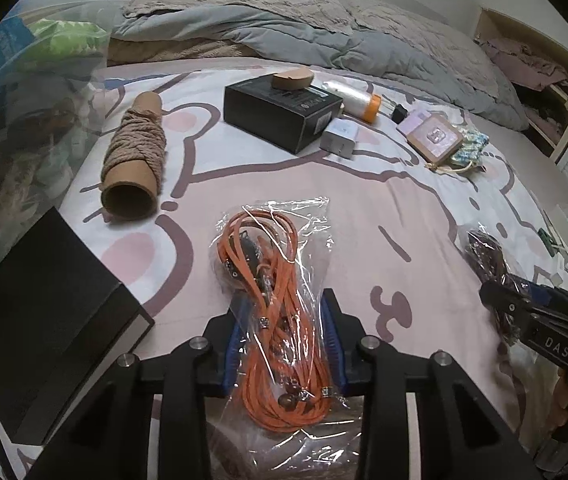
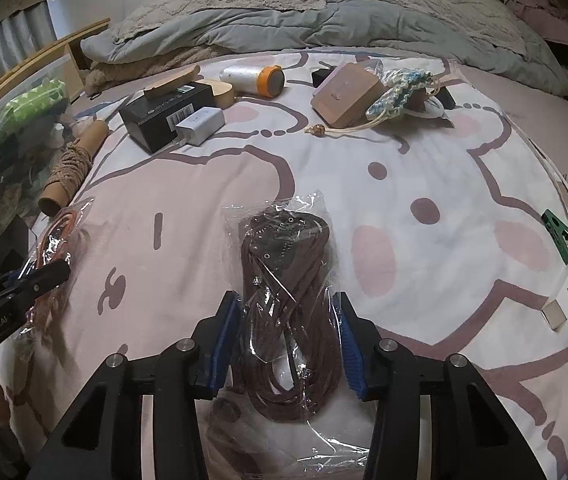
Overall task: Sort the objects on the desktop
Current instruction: 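Carry the orange bag toward the bin with the left tool while the right holds the brown bag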
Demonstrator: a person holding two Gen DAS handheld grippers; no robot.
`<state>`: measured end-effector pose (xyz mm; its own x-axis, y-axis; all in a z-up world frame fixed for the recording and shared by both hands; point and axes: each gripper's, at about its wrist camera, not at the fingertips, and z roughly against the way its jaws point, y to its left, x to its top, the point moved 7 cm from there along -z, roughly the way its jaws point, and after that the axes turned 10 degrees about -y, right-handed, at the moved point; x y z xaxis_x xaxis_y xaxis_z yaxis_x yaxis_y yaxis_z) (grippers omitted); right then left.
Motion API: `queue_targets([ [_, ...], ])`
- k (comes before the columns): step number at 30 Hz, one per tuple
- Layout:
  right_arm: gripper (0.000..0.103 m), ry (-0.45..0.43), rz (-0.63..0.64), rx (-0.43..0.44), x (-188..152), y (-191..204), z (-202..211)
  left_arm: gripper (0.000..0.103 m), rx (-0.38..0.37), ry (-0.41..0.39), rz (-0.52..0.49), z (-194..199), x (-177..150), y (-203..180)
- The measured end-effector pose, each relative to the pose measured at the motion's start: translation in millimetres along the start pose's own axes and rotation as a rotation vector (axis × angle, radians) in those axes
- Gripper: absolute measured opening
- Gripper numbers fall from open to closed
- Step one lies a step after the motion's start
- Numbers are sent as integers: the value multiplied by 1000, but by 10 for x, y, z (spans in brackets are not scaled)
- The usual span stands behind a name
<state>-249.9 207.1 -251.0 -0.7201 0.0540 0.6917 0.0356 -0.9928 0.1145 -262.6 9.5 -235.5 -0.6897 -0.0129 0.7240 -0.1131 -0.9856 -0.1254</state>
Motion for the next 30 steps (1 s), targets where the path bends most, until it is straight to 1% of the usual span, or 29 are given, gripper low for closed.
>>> queue_targets([
  [8, 47, -15, -11, -2, 33, -16, 31, 35, -2, -12, 17, 63, 25, 60],
  [18, 47, -64, -19, 31, 150, 19, 158, 35, -11, -37, 13, 186, 75, 56],
  [25, 47, -91, -14, 67, 200, 137, 301, 35, -32, -61, -7, 410, 102, 16],
  [30, 47, -98, 5, 71, 133, 246, 414, 35, -30, -89, -15, 597, 117, 20],
])
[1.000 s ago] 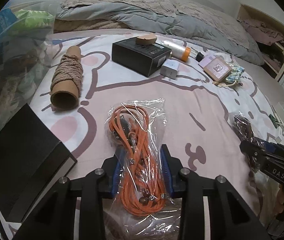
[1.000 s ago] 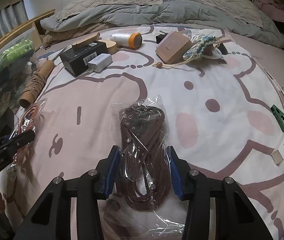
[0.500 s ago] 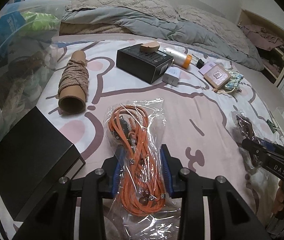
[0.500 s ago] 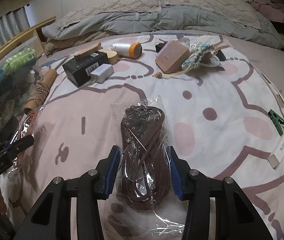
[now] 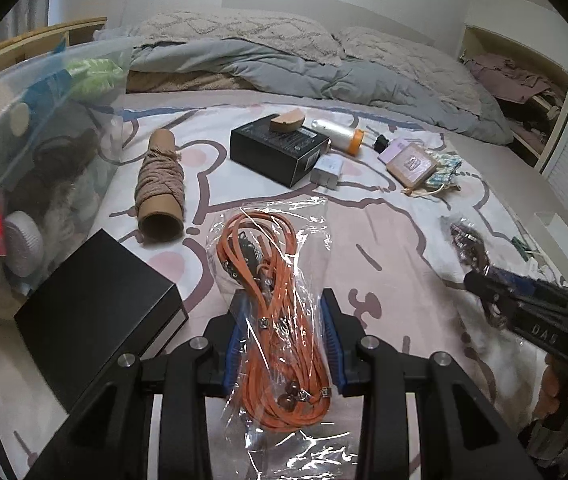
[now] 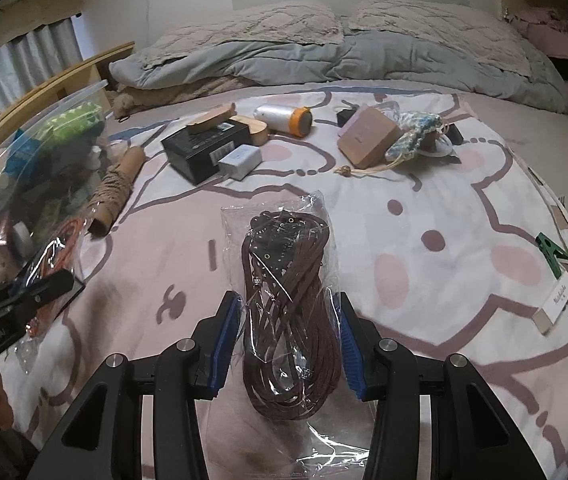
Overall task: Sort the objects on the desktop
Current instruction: 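Carry the orange bag toward the bin with the left tool while the right holds the brown bag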
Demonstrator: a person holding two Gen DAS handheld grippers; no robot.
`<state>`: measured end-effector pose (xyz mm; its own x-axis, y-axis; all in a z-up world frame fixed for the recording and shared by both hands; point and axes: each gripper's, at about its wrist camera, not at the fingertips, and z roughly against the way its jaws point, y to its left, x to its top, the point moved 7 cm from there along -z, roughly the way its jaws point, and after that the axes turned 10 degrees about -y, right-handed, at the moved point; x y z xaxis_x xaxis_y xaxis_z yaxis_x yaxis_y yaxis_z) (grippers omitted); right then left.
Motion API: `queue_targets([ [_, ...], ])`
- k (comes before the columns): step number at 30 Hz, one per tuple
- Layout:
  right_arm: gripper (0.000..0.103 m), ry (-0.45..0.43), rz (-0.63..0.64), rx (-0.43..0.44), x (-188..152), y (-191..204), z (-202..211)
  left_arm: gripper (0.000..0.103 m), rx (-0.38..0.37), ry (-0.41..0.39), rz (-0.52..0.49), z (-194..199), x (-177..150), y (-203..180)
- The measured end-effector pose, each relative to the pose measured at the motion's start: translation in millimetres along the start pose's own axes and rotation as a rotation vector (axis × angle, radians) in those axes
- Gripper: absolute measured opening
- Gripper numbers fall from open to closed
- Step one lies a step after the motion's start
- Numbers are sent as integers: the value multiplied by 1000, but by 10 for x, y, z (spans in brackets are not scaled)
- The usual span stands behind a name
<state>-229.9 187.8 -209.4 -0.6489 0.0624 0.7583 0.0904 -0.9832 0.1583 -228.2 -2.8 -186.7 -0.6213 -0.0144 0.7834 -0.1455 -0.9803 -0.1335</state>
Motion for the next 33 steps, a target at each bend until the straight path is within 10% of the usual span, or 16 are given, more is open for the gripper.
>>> queue_targets([
  [14, 47, -33, 13, 66, -77, 300, 224, 35, 49, -57, -4, 555, 304, 258],
  [33, 47, -137, 81, 55, 149, 527, 555, 35, 181, -234, 34, 1151, 1535, 1220],
])
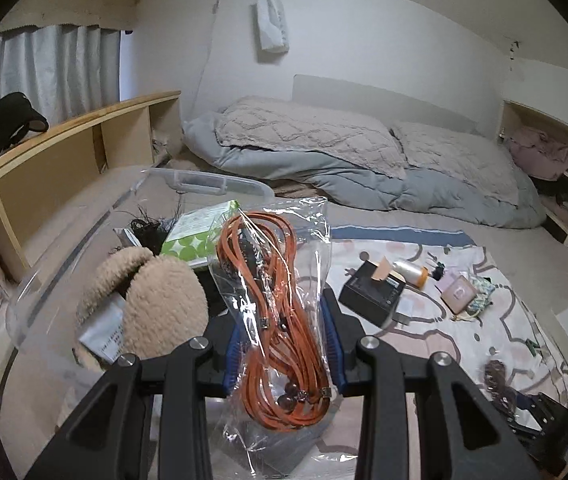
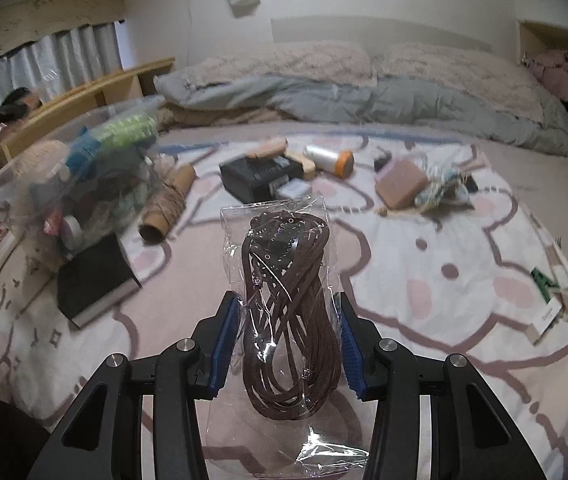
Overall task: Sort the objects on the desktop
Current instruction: 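Carry the orange bag toward the bin with the left tool while the right holds the brown bag, then lower the orange cord bag into the clear bin and open the left tool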
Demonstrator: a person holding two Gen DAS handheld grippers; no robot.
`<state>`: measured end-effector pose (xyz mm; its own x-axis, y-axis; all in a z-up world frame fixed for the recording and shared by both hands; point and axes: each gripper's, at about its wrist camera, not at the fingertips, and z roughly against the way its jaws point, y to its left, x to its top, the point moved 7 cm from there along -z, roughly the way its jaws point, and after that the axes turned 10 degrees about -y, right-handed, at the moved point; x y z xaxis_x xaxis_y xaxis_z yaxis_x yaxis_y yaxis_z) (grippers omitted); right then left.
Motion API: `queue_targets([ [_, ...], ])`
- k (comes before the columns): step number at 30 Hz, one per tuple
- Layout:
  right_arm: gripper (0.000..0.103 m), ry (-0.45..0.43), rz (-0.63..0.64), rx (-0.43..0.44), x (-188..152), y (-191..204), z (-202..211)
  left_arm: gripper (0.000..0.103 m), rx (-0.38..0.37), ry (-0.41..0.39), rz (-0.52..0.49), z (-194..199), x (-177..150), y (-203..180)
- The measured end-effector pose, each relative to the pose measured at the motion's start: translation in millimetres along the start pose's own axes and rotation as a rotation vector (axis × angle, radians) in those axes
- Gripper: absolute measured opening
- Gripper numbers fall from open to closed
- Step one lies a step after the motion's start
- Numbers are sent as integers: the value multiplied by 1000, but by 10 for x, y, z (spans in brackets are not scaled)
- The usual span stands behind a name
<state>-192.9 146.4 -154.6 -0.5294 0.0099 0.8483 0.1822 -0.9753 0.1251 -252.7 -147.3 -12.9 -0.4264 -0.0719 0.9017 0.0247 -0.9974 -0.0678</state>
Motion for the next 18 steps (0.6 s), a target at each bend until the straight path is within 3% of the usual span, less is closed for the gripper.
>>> queue_targets([
  [7, 47, -92, 5, 30, 317, 175, 233, 35, 65, 29, -19, -342, 97, 174],
  [16, 47, -100, 15, 45, 361, 283, 285, 35, 122, 100, -114, -737, 65, 247],
  [18, 47, -98, 17, 45, 359, 284, 280, 40, 151, 96, -137, -782, 51, 277],
])
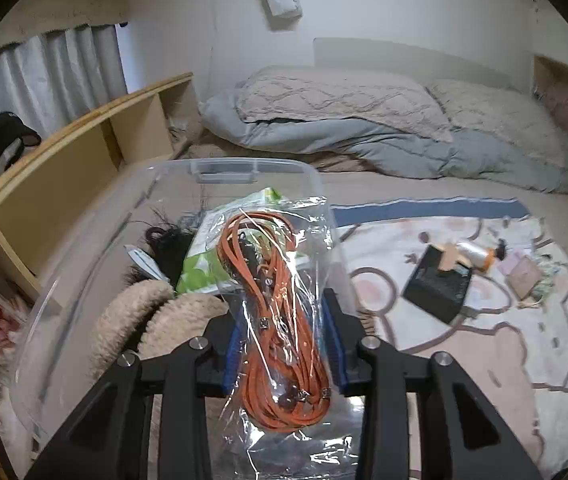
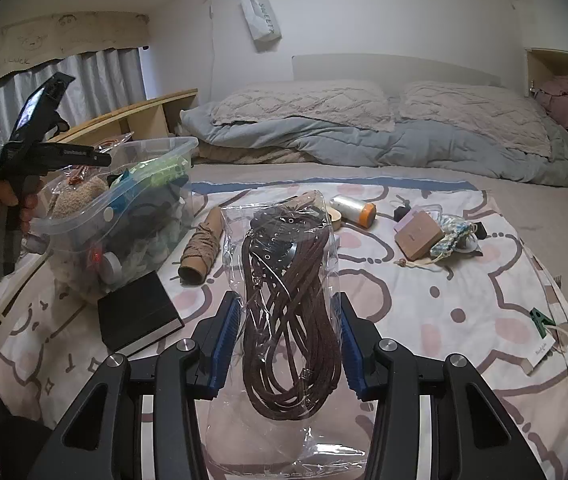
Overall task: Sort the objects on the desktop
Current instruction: 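Lower the orange cord bag into the clear bin and open the left tool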
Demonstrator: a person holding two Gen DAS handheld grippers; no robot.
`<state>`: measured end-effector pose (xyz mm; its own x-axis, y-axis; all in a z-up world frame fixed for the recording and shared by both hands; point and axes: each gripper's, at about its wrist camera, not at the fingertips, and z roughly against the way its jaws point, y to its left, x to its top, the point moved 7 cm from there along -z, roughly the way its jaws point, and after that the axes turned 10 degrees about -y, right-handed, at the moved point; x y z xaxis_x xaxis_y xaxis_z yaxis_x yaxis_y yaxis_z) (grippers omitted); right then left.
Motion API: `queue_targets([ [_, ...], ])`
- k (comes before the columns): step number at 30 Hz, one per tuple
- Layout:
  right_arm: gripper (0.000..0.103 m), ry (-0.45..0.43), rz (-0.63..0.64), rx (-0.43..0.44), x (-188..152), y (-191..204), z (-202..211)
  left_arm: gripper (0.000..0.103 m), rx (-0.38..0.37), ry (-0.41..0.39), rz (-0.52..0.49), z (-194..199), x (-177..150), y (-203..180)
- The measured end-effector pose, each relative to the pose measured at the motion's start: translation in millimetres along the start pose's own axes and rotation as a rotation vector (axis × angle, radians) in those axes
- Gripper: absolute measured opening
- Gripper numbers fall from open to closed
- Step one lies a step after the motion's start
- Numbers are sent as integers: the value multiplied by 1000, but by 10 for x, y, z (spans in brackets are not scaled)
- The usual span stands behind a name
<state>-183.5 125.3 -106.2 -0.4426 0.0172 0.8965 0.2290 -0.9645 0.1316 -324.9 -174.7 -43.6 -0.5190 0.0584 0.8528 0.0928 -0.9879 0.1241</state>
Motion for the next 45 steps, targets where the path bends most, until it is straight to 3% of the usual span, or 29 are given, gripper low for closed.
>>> queue_targets([
  [1, 47, 1, 1, 0, -3, 1, -1, 46, 11, -5, 0, -9, 2, 18],
  [3, 47, 3, 3, 0, -3, 11, -4, 91, 58, -25, 16, -16, 11, 114],
  [4, 47, 4, 4, 0, -4, 16, -5, 95, 78, -46, 27, 7, 26, 158],
  [10, 47, 13, 9, 12, -12, 74, -37, 96, 69, -66, 62, 104, 24, 308],
  [20, 47, 18, 30, 37, 9, 257, -44, 96, 156, -51, -96, 179, -91, 391],
  [31, 47, 50, 18, 36, -80, 261, -149, 95, 266, 181, -324, -288, -293, 438],
  [35, 47, 62, 6, 30, -116, 210, -189, 95, 248, 266, -348, -445, -351, 353],
  [39, 47, 64, 3, 30, -110, 194, -201, 95, 240, 299, -331, -545, -321, 358],
  [45, 47, 62, 18, 62, 3, 301, -224, 95, 216, 244, -260, -442, -272, 398],
])
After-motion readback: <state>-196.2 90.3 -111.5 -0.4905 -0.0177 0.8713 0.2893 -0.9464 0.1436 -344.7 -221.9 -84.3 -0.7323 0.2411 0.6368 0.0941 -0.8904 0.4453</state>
